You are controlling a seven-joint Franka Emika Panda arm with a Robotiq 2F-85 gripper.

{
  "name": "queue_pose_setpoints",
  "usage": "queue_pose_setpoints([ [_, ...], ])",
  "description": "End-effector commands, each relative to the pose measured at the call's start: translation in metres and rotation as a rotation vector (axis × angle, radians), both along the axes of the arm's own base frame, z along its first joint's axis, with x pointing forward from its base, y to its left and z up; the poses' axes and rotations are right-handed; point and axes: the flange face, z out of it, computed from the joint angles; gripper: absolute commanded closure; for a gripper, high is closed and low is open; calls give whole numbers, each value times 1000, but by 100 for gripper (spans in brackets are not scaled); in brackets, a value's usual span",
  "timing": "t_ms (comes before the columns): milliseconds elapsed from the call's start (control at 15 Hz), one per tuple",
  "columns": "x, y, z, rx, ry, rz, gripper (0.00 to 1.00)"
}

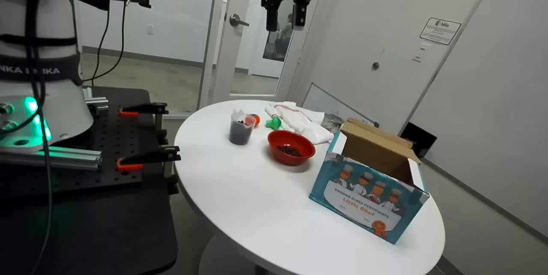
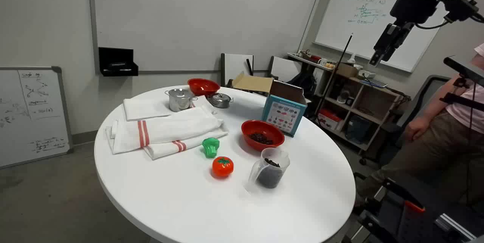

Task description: Put the plastic tomato in the blue box

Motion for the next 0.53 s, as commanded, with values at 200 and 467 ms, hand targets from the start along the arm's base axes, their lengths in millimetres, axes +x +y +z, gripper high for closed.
queue_pose_setpoints([
  [200, 0, 0, 1, 0, 1, 0, 0],
  [467, 4, 17, 0, -43, 11, 38, 0],
])
